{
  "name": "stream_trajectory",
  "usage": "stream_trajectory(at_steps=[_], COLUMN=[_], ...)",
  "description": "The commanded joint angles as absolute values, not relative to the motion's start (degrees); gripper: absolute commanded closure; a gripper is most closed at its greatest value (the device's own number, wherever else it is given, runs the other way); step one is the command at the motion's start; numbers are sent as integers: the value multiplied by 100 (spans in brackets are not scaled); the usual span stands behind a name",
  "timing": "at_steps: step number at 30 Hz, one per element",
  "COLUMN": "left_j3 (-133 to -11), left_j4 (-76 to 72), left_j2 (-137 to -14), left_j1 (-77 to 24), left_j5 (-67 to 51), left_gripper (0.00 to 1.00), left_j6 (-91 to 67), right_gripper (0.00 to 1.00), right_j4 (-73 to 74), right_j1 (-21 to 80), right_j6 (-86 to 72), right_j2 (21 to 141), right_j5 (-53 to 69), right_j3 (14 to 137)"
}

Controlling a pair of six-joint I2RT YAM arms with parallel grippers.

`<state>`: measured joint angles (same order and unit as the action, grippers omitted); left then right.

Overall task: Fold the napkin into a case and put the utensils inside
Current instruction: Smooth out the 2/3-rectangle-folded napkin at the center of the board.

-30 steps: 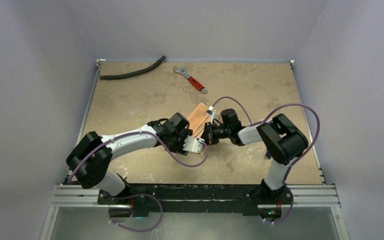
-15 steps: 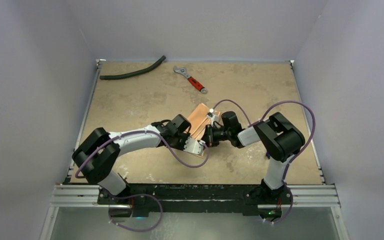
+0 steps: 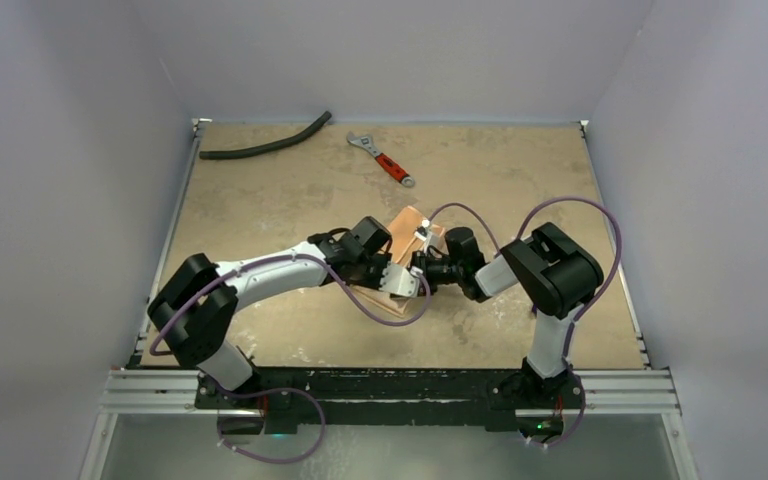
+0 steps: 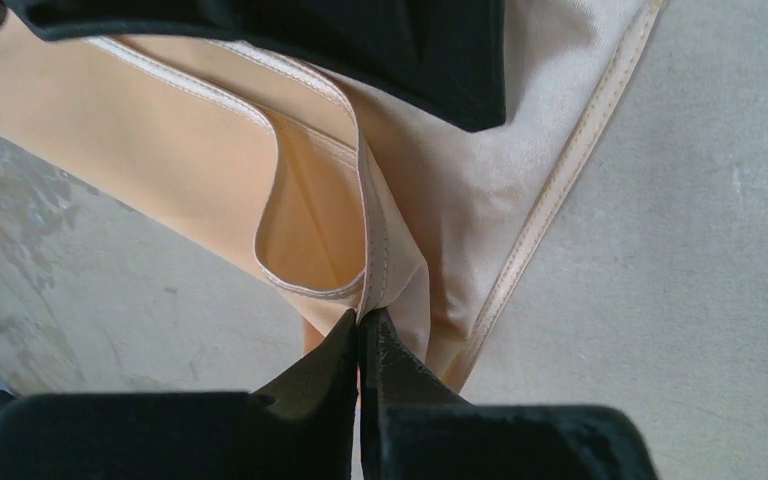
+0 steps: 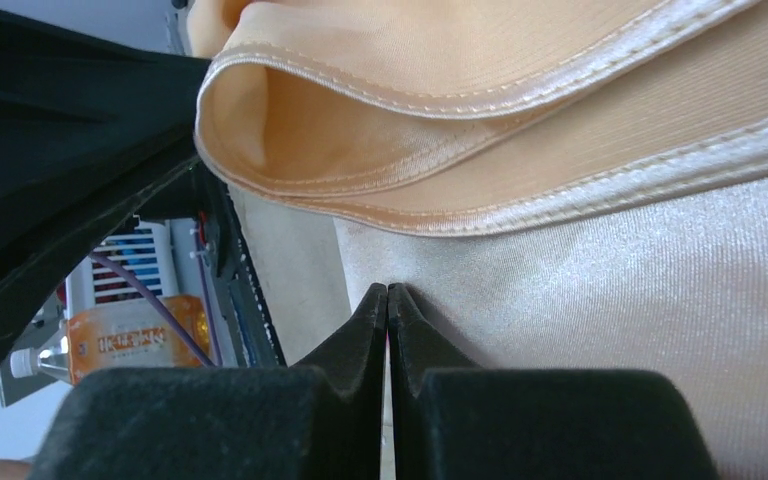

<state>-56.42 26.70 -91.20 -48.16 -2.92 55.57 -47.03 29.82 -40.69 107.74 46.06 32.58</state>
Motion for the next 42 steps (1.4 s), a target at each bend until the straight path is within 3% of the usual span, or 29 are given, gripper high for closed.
stream_trajectory(at_steps=[1,13,20,25,29,32,42], left_j3=[-5928,-5266,-4920,-4823,-4826,-4915,-6029], left_j4=[2825,3091,2984,2919,2893,2983,4102], left_j2=[-8990,-9079,-9199,-9209,-9191,-9155,-8702], left_j1=[-4964,-5203,-5244,-5241,-5245,-5246,-5238], left_j5=[-580,-677,-534,-377,-282,-230,-1460], left_gripper=[100,100,100,88,68,62,62], left_j6=[5422,5878,6155,6203,6196,6132,5265], right_gripper=[98,99,94,87,87,88,96], right_j4=[-4689,-4530,-3803,-3479,-3847,-3979,-3680], right_j1=[2979,2979,2612,2426,2447,2514,2558], right_j6=[-4090,-4108,-3890,-3834,-4110,-4201,-3869], right_j2=[10892,10600,9918,9681,10075,10454,11384], right_j5=[4442,4562,4985,4983,5003,4962,4540], right_j3=[3161,3140,3439,3792,4184,4498,4958])
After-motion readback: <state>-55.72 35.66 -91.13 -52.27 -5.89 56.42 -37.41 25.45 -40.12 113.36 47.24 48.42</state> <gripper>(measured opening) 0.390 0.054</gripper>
